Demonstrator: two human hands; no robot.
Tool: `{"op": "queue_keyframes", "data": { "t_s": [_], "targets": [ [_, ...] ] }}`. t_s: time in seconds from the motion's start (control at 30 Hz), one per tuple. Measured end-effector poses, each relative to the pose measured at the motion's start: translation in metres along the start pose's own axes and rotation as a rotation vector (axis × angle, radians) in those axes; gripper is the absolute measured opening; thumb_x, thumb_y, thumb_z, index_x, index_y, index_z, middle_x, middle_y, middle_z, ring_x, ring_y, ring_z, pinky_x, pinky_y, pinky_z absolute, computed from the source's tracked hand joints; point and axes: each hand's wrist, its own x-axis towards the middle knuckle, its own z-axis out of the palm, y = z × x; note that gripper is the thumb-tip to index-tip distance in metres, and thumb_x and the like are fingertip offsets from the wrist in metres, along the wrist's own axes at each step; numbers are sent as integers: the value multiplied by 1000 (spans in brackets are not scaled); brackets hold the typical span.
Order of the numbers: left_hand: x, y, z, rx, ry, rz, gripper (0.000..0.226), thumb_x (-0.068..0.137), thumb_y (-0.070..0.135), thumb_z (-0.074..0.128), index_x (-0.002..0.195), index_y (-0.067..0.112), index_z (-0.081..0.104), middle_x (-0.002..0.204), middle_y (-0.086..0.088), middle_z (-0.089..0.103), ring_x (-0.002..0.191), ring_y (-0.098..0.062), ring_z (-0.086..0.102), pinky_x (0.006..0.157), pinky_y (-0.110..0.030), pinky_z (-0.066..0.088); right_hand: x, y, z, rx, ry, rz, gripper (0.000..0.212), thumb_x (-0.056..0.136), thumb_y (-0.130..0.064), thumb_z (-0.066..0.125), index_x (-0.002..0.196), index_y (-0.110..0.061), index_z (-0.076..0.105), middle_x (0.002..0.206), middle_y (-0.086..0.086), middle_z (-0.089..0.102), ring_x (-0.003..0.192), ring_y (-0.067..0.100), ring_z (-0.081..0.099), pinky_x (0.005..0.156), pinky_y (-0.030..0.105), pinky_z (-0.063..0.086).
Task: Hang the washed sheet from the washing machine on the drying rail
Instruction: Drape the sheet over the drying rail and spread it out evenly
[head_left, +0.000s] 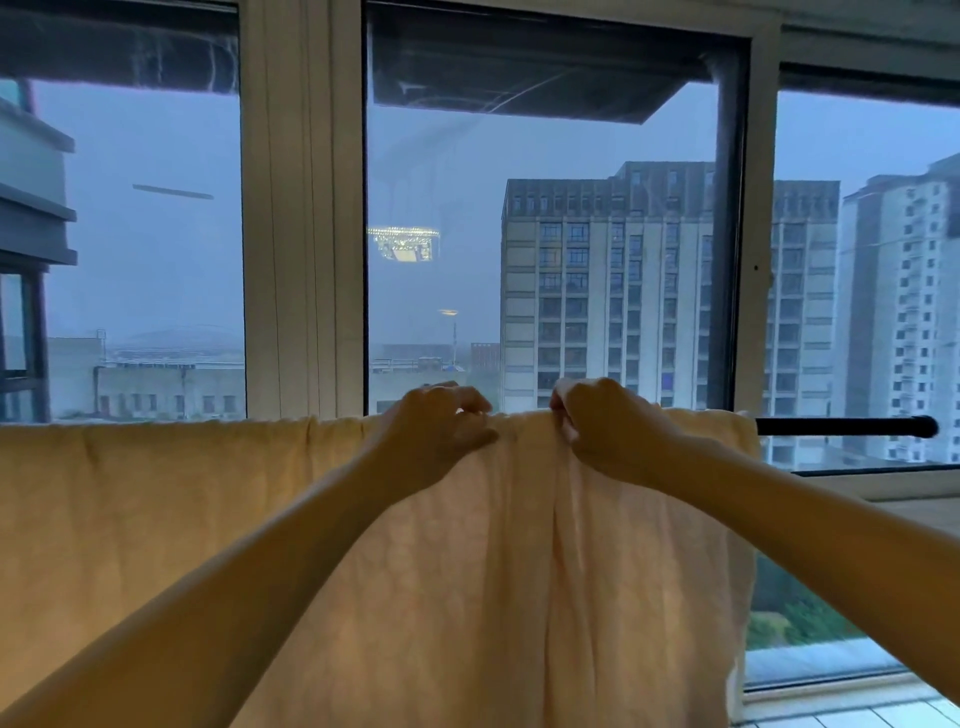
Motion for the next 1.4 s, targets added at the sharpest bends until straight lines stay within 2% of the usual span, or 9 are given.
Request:
{"op": "queue_keyframes", "data": {
  "t_s": [0.17,0.33,0.53,0.67,0.83,0.93,1.03,1.2,1.4],
  "targets": [
    [6,2,1,-88,96,-56,9,83,26,69,75,27,65,74,17,59,72,0,56,71,-20,47,-2,13,0,-27,87,-38,11,96,-13,50,87,-18,54,73,-5,58,63,6,58,67,29,56],
    [6,-20,-14,-55,185,-166,11,86,15,66,76,16,61,69,9,57,67,-4,55,66,-17,46,-3,25,-8,-24,128,70,9,97,-12,48,92,-9,56,79,1,61,72,12,61,73,26,50],
    [-2,-55,-35,27,288,-342,8,87,10,63,79,10,62,72,-1,58,64,-10,52,60,-21,41,-10,46,-14,-154,164,235,10,94,-16,50,85,-13,54,71,0,56,68,15,57,72,37,54],
    [-6,-43,-30,60,210,-273,10,84,7,65,90,15,63,90,0,63,78,-13,58,70,-21,45,-10,30,-14,-114,158,127,7,93,-19,52,90,-14,57,79,1,58,76,14,55,82,35,51],
    [-1,-2,-12,16,72,-4,25,90,12,59,113,19,66,114,3,63,96,-7,56,87,-22,45,-5,3,-7,70,78,31,12,92,-20,51,99,-17,61,91,0,63,82,14,60,80,31,53],
    [3,13,4,24,-19,47,22,92,27,54,109,20,67,107,5,65,91,-6,58,83,-23,48,-4,-4,-2,47,62,-22,10,92,-21,50,96,-18,59,86,-2,61,81,12,58,81,32,53],
    [5,13,10,-42,56,-22,11,86,33,62,90,25,68,89,11,63,81,-5,58,75,-27,50,-5,-2,0,43,56,-24,13,91,-19,50,101,-19,58,91,-3,60,87,13,58,82,32,52],
    [7,2,-3,-54,54,-45,6,87,24,64,82,24,65,85,9,65,76,-5,58,73,-24,49,-13,7,-2,53,-13,-50,62,85,-25,58,139,-27,29,117,-1,54,102,16,54,80,27,48],
    [4,-12,-9,-27,61,-65,8,90,22,61,83,24,62,83,9,62,75,-5,58,74,-21,46,-17,22,-1,21,11,3,29,97,-17,46,126,-14,46,97,1,65,79,10,64,78,30,56]
  ]
}}
